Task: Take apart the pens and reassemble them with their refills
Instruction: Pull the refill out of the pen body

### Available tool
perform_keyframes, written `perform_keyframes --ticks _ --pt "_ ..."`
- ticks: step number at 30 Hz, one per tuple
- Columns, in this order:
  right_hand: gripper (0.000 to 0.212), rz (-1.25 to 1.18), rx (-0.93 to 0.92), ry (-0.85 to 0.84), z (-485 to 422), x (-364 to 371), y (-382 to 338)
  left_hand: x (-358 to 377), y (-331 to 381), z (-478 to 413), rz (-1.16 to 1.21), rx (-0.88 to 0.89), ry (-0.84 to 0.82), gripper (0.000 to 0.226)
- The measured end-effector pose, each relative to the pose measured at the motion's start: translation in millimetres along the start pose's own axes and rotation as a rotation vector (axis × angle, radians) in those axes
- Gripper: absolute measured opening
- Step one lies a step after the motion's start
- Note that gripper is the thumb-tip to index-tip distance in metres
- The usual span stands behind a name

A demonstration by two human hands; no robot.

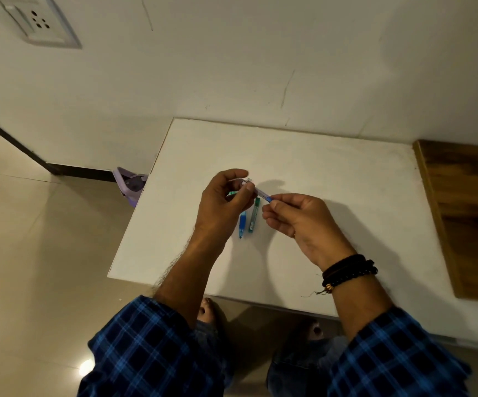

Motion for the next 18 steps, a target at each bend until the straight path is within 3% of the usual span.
perform_keyframes --ticks 8,18 --pt "0.014 -0.098 0.036 0.030 1.2 2.3 2.5 -2.0 -0.2 -2.0 0.027 -0.027 0.030 0.017" --pt "0.017 -0.104 -0.062 0.049 -1.0 0.9 -7.2 -3.0 -6.2 -3.1 0.128 -0.102 0.043 0.024"
Point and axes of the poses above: each hand's wrist, its own z-axis away from the middle knuckle, its own x-axis out of the palm, y = z × x, the point moved 7 cm from there along -z, towards the middle knuckle, and after that the axes turned 11 degrees about -x, right-handed, at the moved point
